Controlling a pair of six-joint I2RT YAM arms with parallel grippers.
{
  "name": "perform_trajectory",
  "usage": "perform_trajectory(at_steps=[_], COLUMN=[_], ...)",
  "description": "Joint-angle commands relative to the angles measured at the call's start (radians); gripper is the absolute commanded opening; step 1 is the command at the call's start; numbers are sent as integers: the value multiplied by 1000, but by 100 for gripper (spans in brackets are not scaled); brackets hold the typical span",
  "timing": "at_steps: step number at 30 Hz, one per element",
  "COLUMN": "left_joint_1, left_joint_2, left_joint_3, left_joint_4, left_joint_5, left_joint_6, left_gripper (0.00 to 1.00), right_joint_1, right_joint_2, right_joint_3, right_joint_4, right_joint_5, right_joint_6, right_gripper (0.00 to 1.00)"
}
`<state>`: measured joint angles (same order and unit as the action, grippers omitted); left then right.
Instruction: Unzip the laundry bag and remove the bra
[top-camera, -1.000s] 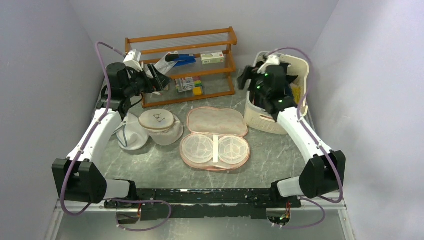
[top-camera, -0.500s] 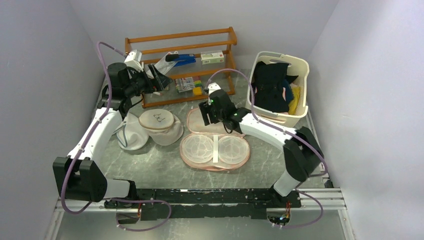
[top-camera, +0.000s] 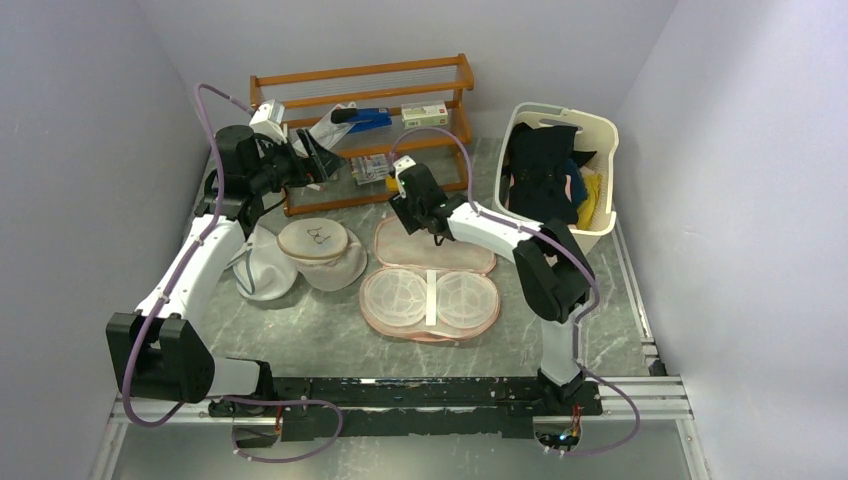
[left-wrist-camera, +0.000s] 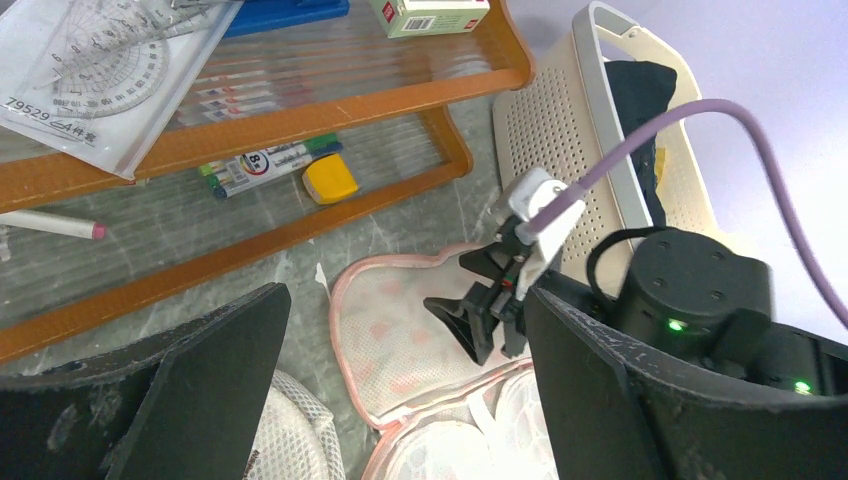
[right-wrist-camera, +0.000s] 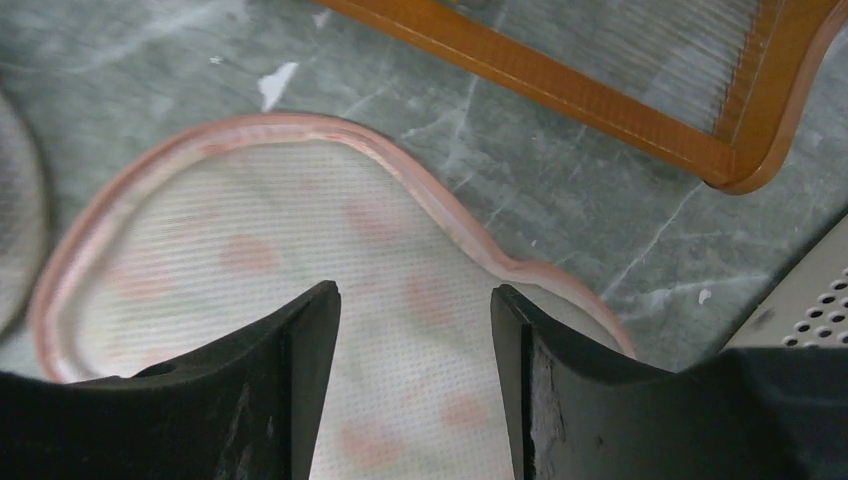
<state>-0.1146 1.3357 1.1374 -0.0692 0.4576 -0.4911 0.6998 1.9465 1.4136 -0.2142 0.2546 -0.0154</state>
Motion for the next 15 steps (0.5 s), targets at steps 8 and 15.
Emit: perform_trajectory(at_steps=[8, 15], left_joint_1=[7, 7], left_joint_2=[10, 10], left_joint_3=[0, 1], left_joint_4=[34, 34], left_joint_5=[22, 24], left_joint_6=[2, 2], left_gripper=[99, 99], right_joint_1=[-83, -108], right_joint_2=[154, 226], right_joint_3=[50, 74], right_joint_4=[79, 101], right_joint_5=[-100, -96], right_joint_6=[-38, -57], right_gripper=[54, 55])
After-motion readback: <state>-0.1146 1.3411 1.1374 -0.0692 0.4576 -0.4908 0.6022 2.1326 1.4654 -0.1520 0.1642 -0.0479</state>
